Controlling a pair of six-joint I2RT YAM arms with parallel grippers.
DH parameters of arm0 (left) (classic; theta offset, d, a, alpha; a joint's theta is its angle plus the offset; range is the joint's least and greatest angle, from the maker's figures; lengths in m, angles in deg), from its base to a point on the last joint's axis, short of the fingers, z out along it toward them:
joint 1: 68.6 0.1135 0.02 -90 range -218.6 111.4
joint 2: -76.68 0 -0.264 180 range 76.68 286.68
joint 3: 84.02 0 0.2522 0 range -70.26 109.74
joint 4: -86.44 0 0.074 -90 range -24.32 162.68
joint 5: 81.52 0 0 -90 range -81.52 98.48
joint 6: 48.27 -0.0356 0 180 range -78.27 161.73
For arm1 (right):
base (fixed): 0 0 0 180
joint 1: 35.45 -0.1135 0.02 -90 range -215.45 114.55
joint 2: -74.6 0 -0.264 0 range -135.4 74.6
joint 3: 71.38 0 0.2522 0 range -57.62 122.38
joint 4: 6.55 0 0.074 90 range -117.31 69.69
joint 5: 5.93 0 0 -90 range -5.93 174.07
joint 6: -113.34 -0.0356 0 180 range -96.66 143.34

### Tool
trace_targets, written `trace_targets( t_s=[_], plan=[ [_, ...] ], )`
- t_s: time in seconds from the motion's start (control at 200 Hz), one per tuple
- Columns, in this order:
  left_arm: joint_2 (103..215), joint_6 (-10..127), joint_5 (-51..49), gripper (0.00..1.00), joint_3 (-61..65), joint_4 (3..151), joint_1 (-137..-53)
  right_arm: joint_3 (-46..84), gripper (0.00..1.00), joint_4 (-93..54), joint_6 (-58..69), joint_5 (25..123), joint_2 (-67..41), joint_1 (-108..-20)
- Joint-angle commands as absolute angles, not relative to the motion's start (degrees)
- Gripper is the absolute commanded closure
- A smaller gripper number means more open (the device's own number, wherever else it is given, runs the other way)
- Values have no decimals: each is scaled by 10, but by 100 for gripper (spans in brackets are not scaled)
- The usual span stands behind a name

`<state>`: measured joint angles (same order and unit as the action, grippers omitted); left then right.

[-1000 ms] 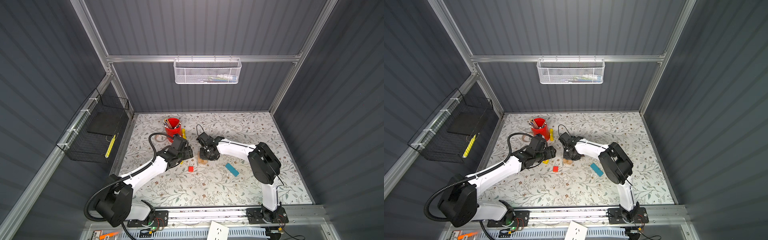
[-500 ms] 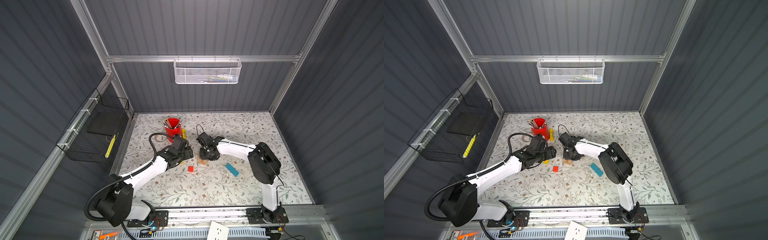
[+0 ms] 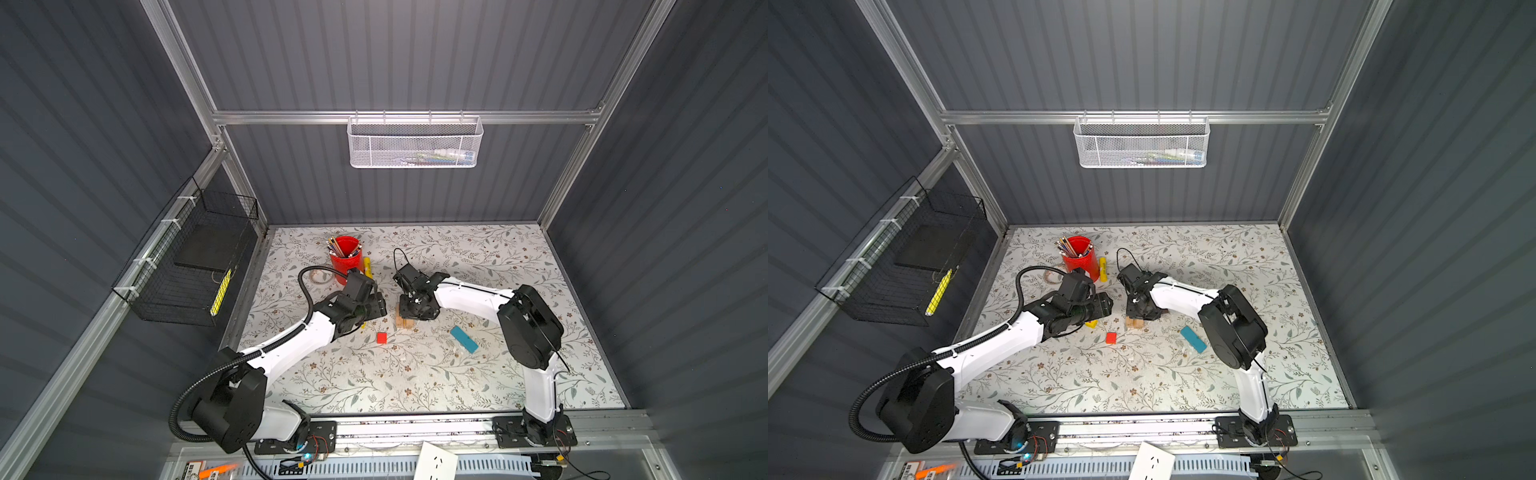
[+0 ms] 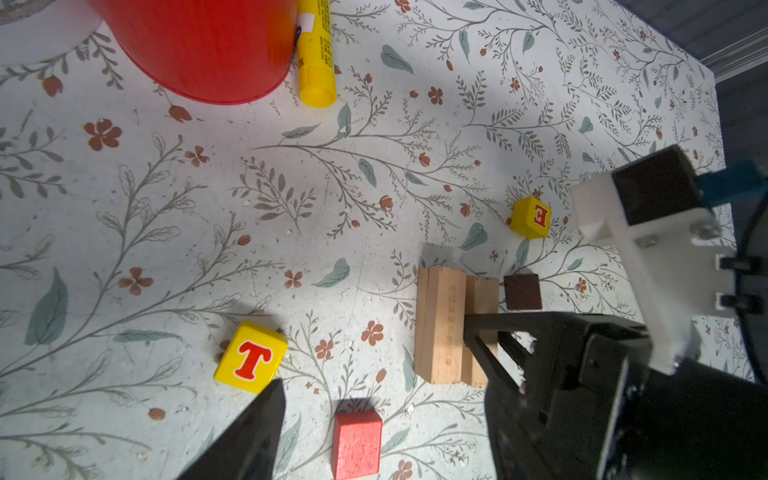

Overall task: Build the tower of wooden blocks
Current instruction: 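Close the left gripper around the standing blocks while the right holds block 58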

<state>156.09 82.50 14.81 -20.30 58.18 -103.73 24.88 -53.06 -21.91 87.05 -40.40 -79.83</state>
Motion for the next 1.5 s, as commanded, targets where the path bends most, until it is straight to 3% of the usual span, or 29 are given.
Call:
trace_targets(
  t_s=[0.0, 0.295, 0.62, 1.021, 1.496],
  plan=[
    [1560, 829, 142, 24, -203, 570, -1032, 243, 62, -533, -226, 877, -378, -796],
    [1566, 830, 122, 26, -204, 578, -1032, 213, 63, -530, -224, 871, -339, -786],
    [1619, 837, 51, 41, -204, 633, -1032, 94, 67, -381, -240, 735, -281, -747],
    [1678, 833, -5, 55, -194, 680, -1032, 71, 70, -342, -254, 707, -303, -732],
    [1730, 829, -41, 64, -172, 705, -1032, 69, 71, -341, -253, 702, -317, -728]
  ],
)
